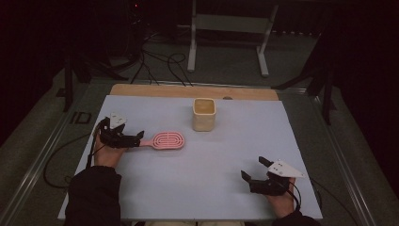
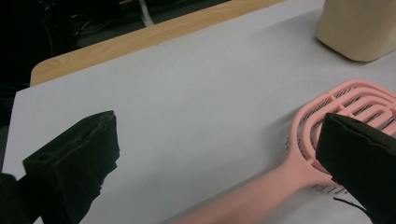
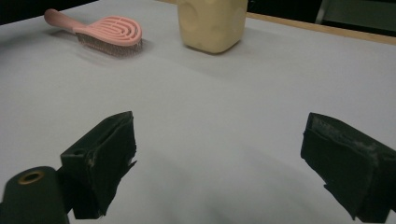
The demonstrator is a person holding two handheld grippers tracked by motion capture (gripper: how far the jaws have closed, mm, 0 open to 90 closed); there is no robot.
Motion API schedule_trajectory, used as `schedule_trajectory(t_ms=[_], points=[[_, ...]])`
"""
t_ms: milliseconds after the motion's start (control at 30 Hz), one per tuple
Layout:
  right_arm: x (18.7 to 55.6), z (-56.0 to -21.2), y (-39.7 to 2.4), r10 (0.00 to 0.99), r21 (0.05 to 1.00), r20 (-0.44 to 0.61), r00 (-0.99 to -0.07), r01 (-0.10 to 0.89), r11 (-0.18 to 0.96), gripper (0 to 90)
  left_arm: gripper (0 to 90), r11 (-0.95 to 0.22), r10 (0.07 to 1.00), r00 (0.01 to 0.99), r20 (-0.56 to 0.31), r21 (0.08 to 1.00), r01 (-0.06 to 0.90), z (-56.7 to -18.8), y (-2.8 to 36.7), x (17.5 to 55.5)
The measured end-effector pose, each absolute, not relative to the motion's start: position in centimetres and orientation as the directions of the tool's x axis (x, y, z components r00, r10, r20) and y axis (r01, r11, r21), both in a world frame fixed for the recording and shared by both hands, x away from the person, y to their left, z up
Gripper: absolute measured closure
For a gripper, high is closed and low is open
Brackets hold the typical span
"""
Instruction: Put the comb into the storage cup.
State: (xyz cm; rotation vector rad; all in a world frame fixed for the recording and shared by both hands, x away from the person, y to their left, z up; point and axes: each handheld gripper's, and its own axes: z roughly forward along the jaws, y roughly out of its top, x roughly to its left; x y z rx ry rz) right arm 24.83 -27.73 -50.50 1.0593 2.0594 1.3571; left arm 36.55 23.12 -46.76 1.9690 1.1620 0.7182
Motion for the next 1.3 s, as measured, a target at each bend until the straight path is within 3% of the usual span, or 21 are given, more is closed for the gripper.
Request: schedule_trajectory(t_ms=[1300], points=[[24.9,-50.6,-27.6,0.794,0.909,0.040,-0.607,0.351,0.223,9.9,0.2,-0.331,0.908,0.409,0.090,0.753,0.569,-48.5,23.0,38.1]])
